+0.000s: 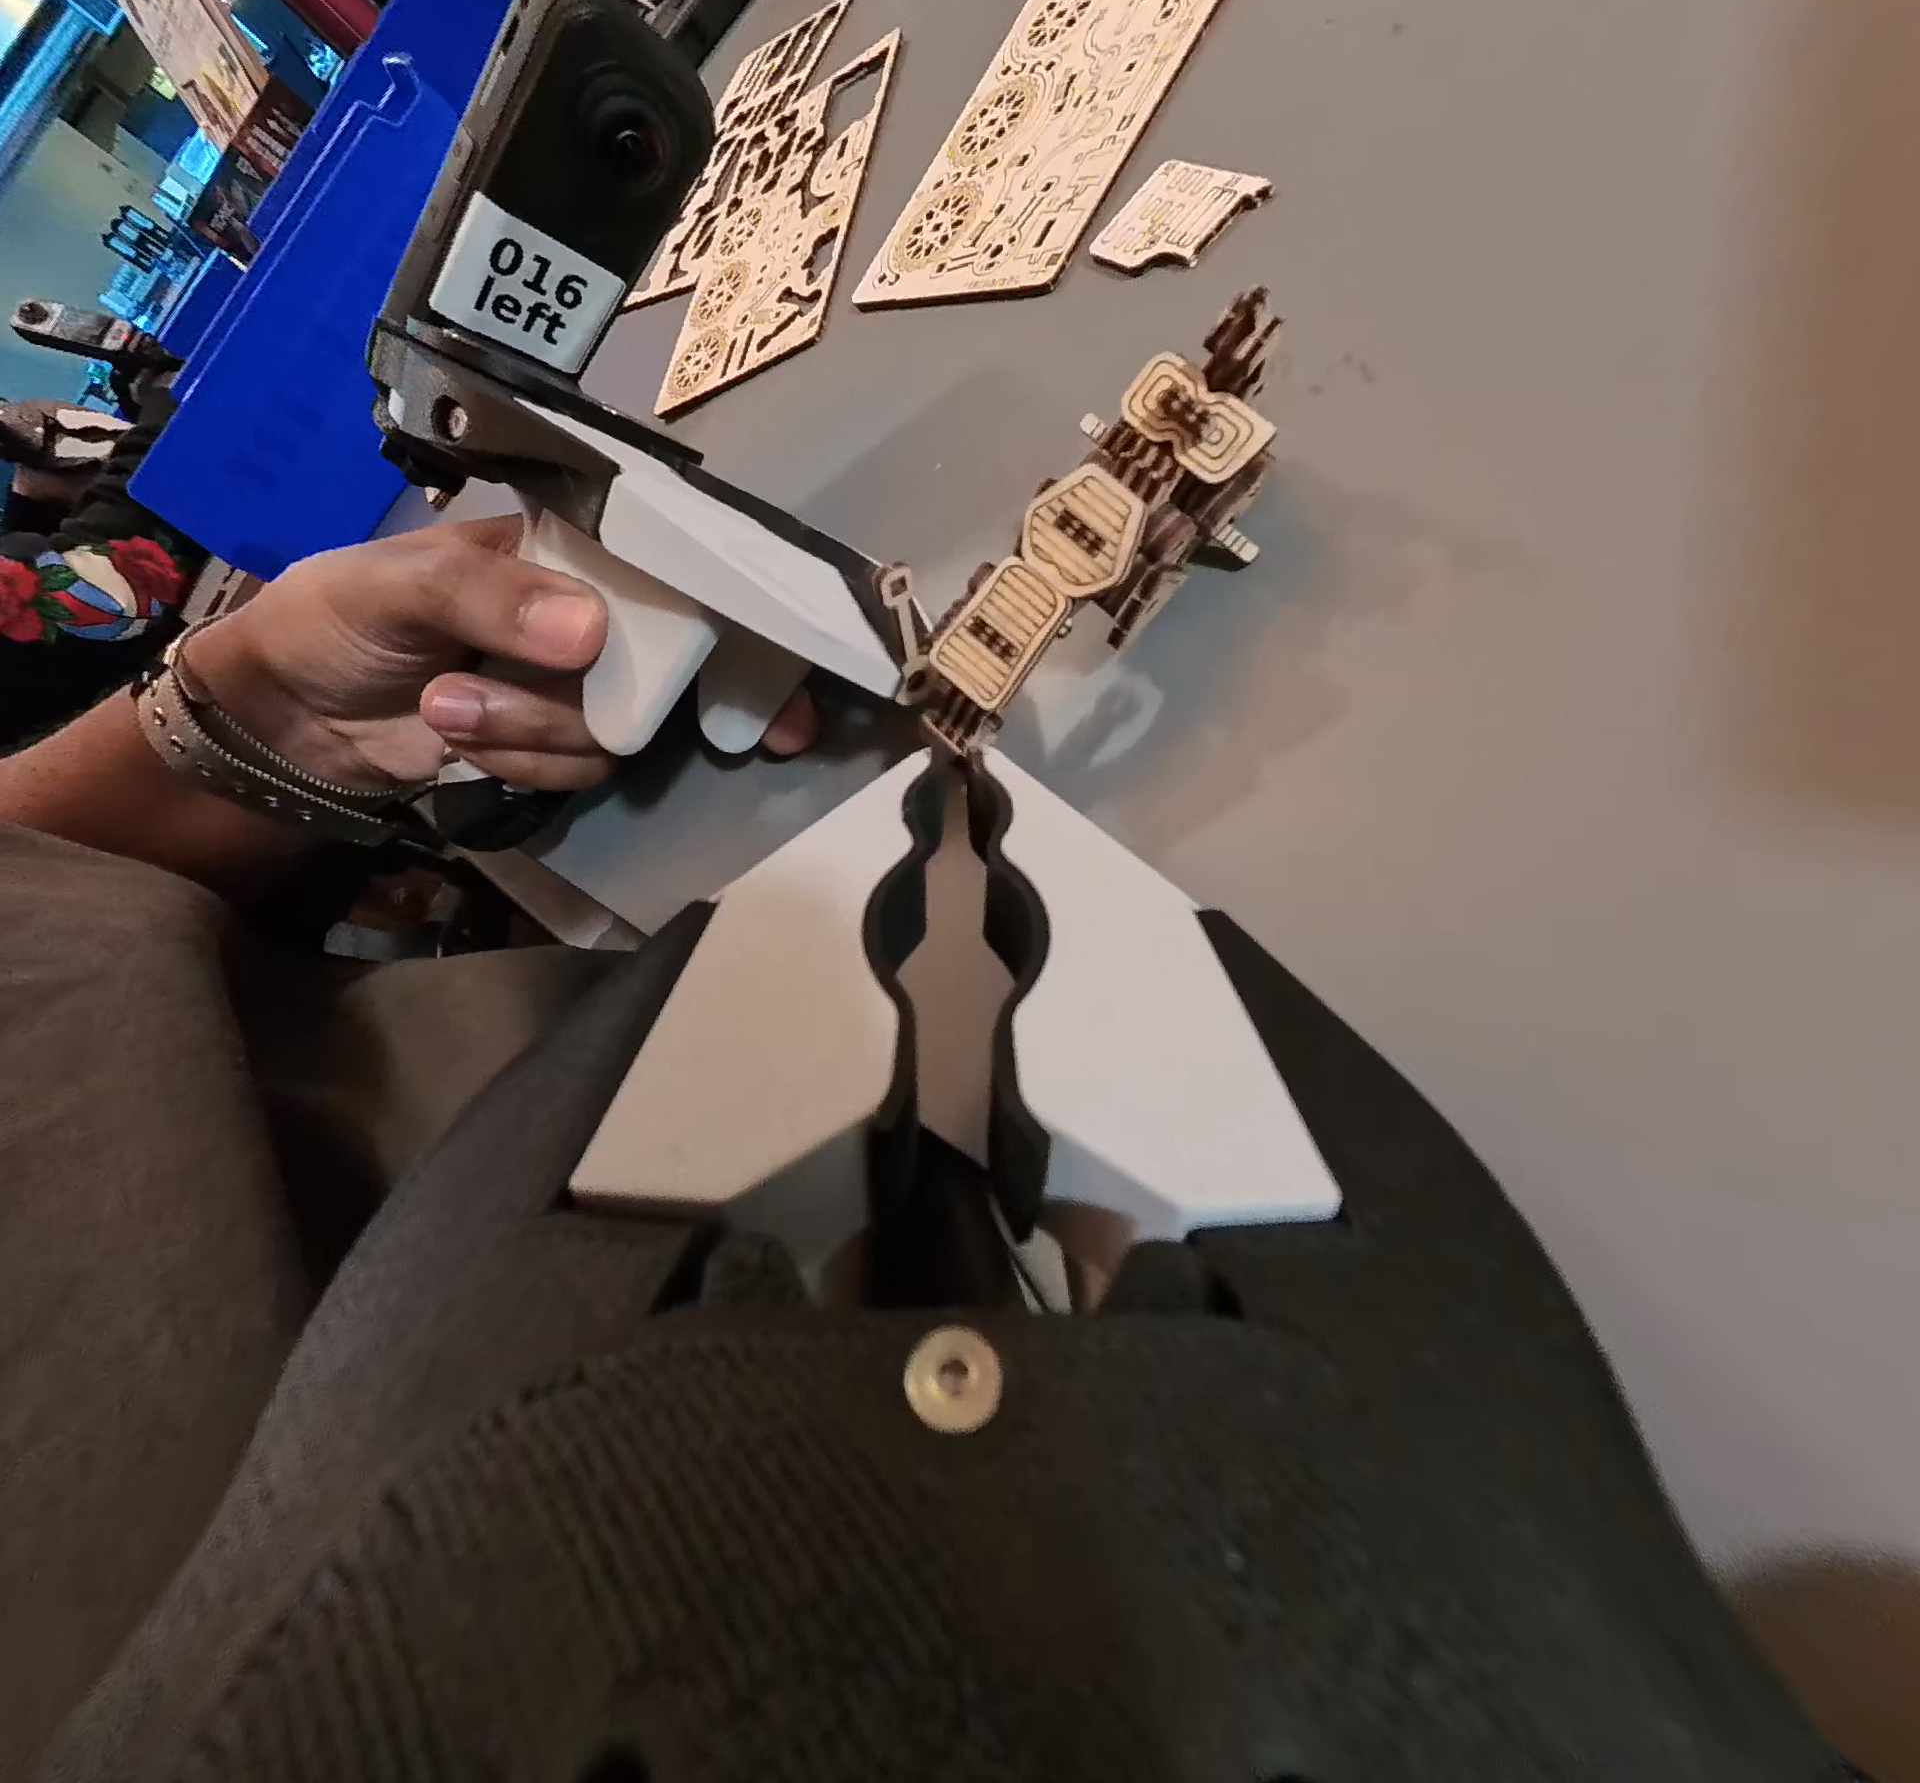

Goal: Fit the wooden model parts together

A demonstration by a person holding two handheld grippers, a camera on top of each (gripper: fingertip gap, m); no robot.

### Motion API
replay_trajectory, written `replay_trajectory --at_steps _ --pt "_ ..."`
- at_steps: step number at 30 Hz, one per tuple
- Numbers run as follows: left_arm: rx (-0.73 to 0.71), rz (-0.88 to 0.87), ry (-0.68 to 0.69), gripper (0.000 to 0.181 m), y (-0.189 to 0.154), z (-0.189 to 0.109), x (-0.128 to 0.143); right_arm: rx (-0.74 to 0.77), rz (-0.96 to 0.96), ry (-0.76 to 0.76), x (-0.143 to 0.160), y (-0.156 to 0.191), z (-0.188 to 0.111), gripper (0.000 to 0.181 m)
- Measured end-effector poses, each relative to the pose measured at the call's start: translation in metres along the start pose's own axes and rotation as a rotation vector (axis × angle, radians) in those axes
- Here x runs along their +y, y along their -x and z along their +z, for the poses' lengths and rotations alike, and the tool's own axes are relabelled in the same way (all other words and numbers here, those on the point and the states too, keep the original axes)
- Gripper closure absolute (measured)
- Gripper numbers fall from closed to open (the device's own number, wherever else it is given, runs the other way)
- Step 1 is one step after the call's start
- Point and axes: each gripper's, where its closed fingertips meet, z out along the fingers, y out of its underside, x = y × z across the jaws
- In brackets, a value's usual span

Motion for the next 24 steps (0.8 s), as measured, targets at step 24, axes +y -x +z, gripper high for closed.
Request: replay_trajectory --at_steps 24 --pt "-0.279 0.449 -0.137 0.173 -0.020 -0.009 -0.009 -0.118 -0.157 -0.107 -0.030 0.036 -0.021 0.155"
